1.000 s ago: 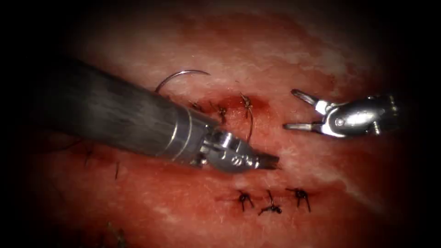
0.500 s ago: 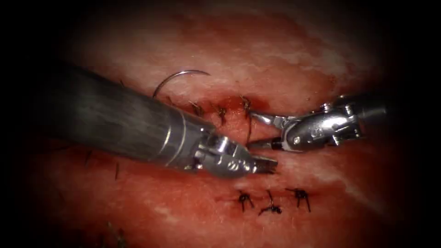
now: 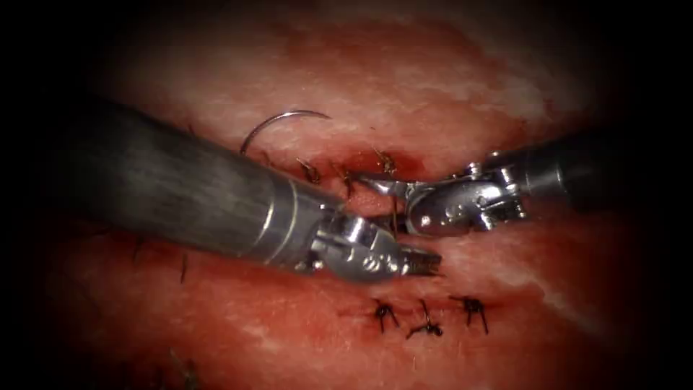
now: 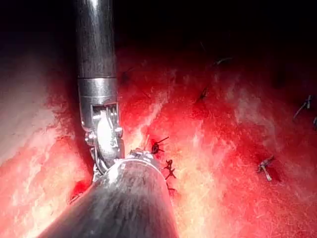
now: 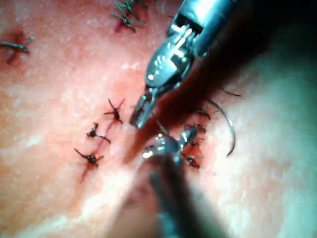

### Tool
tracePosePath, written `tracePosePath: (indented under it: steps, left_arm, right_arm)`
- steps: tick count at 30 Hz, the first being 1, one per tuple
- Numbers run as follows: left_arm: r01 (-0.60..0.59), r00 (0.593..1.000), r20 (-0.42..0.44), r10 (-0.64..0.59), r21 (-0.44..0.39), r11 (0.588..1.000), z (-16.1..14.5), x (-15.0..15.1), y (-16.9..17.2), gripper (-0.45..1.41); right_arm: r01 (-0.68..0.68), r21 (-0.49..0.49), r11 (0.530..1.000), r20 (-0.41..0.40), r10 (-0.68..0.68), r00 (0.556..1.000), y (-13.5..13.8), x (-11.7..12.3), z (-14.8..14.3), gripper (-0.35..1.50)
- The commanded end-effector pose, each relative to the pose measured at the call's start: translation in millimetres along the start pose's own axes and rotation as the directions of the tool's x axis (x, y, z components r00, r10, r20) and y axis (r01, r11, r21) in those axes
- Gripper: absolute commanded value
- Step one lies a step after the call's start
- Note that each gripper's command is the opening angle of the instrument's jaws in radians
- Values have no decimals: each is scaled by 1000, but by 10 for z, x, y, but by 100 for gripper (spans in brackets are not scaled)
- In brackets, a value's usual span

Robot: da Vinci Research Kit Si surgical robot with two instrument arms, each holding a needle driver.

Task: Wound Closure

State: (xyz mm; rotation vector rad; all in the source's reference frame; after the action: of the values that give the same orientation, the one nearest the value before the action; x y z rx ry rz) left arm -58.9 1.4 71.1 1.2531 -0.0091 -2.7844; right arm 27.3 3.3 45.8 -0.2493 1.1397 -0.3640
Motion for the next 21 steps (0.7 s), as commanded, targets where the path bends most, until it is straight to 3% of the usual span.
tracePosePath:
  steps: [1, 12, 21]
  left_arm:
    - [0, 1000, 0, 0, -1, 1000, 7, 0, 5, -45]
    - [1, 1000, 1, -1, 0, 1000, 8, 2, 6, -45]
    - [1, 1000, 2, -1, 1, 1000, 9, 3, 7, -45]
  right_arm:
    - [1, 2, 1000, -1, 0, 1000, -8, -1, 8, 133]
    - [5, -6, 1000, 11, -4, 1000, -2, -20, 14, 131]
    - [6, -7, 1000, 13, -6, 1000, -4, -19, 18, 118]
